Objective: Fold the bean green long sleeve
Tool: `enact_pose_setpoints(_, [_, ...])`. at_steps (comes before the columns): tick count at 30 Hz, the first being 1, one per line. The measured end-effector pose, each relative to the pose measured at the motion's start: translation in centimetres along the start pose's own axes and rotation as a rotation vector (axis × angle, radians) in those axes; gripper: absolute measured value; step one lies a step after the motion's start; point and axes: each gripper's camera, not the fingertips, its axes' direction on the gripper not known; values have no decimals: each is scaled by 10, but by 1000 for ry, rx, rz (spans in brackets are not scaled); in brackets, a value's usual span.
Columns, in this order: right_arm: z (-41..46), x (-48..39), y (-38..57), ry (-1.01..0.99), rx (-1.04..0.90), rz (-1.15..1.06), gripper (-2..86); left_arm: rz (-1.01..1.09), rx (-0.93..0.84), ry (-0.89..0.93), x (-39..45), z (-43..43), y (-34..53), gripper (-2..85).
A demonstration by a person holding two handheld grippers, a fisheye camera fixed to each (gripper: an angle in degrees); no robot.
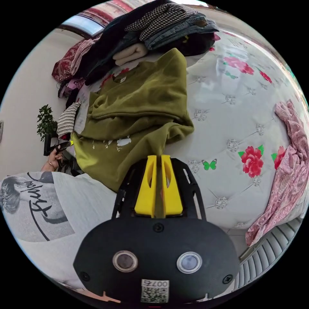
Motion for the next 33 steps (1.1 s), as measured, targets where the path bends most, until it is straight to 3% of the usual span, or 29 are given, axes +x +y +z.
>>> enact_pose_setpoints(5, [-30, 11, -34, -7, 289, 150, 33, -126, 198, 2, -10, -11, -33, 24])
enact_pose_setpoints(9, [-18, 17, -18, -1, 221, 147, 62, -121, 221, -6, -19, -26, -12, 63])
enact_pose_setpoints(16, [33, 39, 92, 50, 79, 184, 93, -33, 102, -40, -23, -28, 115, 104])
enact_pose_setpoints(19, [57, 38, 97, 20, 24, 168, 89, -39, -28, -40, -25, 2, 131, 97])
enact_pose_setpoints(21, [63, 32, 93, 119, 11, 153, 77, -26, -49, -142, -23, 3, 129, 61])
enact_pose_setpoints(22, [66, 29, 89, 56, -19, 101, 64, 19, -95, -160, -21, 1, 123, 42])
enact_pose_setpoints(24, [64, 30, 86, 22, -39, 100, 44, 81, -129, -76, -21, -8, 115, 23])
enact_pose_setpoints(27, [26, 36, 92, -163, 70, 49, 20, 120, -48, 187, -29, -51, 107, 7])
enact_pose_setpoints(29, [-27, 43, 105, -387, 256, -8, 10, 140, 143, 439, -39, -106, 110, 1])
enact_pose_setpoints(33, [-107, 44, 134, -555, 526, -110, 4, 237, 426, 728, -44, -184, 127, -2])
